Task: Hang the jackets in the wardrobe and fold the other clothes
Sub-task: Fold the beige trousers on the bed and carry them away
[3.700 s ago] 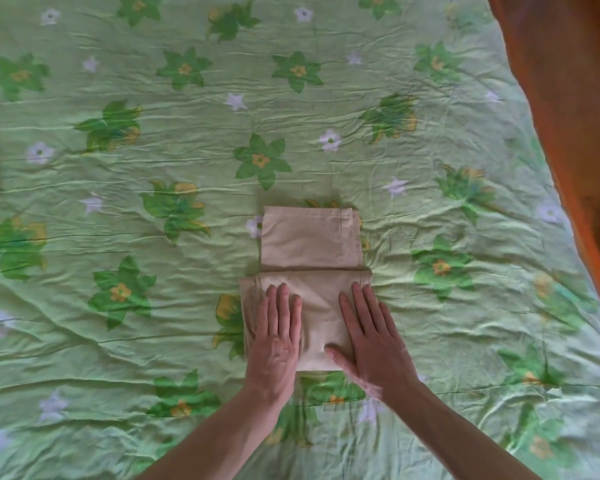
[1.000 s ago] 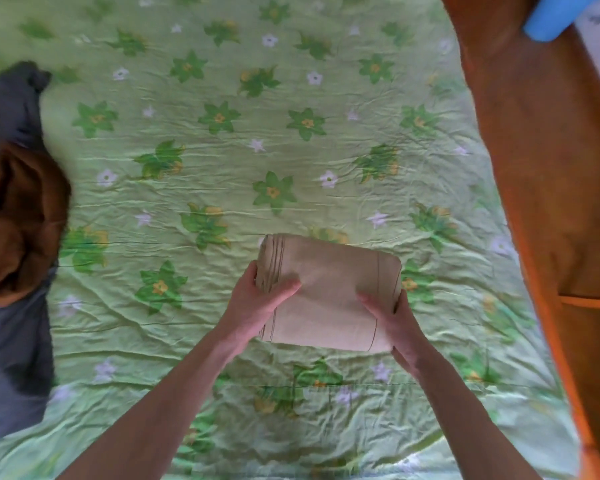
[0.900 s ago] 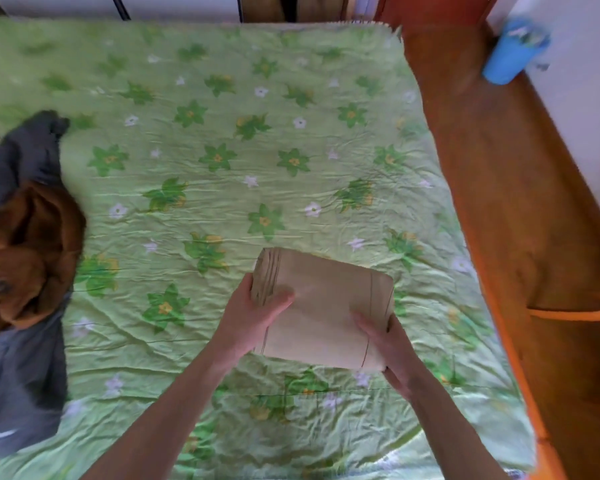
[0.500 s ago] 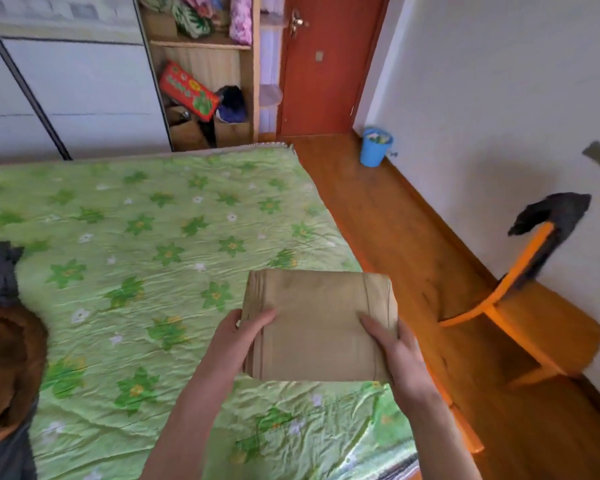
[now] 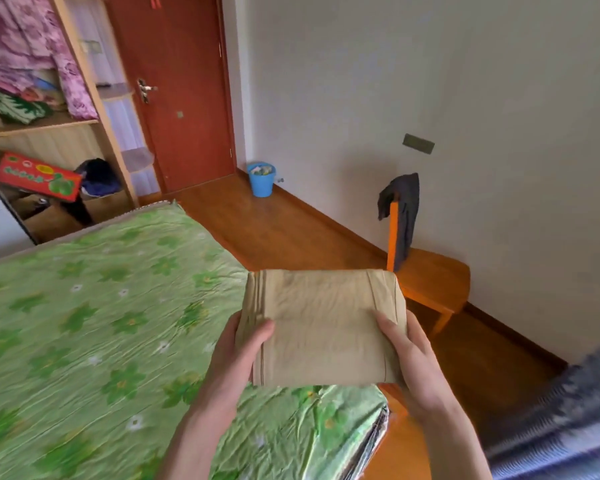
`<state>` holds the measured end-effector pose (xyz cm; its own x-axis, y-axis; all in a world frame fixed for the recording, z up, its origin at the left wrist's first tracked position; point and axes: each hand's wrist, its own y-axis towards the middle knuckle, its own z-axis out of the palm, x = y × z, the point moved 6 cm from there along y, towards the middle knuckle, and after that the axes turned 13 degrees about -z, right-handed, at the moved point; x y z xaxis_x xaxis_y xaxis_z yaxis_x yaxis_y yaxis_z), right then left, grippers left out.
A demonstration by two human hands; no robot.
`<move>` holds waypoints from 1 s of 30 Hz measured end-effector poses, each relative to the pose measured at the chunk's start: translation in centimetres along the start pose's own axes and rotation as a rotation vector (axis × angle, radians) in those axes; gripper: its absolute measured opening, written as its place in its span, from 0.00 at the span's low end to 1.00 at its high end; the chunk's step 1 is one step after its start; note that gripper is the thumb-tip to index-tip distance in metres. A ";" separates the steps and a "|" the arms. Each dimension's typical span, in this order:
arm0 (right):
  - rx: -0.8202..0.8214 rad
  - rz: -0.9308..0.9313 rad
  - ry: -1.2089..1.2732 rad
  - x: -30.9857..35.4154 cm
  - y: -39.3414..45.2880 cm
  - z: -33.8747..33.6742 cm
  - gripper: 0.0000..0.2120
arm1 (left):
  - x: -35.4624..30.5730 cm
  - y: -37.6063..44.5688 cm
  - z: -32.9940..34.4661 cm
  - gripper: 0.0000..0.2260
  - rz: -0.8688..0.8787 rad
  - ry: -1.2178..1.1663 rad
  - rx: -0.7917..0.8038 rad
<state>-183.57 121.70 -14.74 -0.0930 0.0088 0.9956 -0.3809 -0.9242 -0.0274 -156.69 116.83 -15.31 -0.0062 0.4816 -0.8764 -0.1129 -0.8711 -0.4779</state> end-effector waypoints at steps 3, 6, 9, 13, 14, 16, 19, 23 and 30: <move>-0.049 -0.026 -0.003 1.3 1.9 -4.6 0.32 | -1.9 1.4 4.7 0.21 0.006 0.114 0.073; -0.059 -0.068 -0.023 2.5 4.2 -9.3 0.30 | -3.4 2.9 10.6 0.19 0.008 0.130 0.068; -0.079 -0.092 -0.033 3.6 6.9 -14.0 0.35 | -4.3 3.9 16.9 0.10 0.019 0.069 0.034; -0.079 -0.110 -0.051 4.9 10.9 -19.2 0.31 | -5.2 5.6 23.8 0.10 0.029 0.019 -0.012; -0.080 -0.115 -0.048 5.4 11.8 -20.3 0.24 | -5.4 6.2 25.2 0.12 0.032 0.010 -0.026; -0.090 -0.128 -0.043 6.4 13.9 -22.5 0.21 | -6.1 7.1 28.0 0.15 0.042 -0.001 -0.052; -0.088 -0.157 -0.028 7.7 17.1 -25.0 0.26 | -7.6 8.7 31.2 0.17 0.049 0.001 -0.065; -0.054 -0.184 -0.016 8.6 21.7 -26.4 0.23 | -9.9 12.1 33.8 0.17 0.053 0.007 -0.098; -0.017 -0.157 -0.053 7.7 32.1 -27.4 0.19 | -11.9 20.6 37.4 0.21 0.023 -0.052 -0.167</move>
<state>-221.71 102.51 -10.39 0.0174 0.1325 0.9910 -0.4022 -0.9065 0.1282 -196.11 96.73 -12.55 -0.0588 0.4617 -0.8851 0.0543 -0.8838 -0.4646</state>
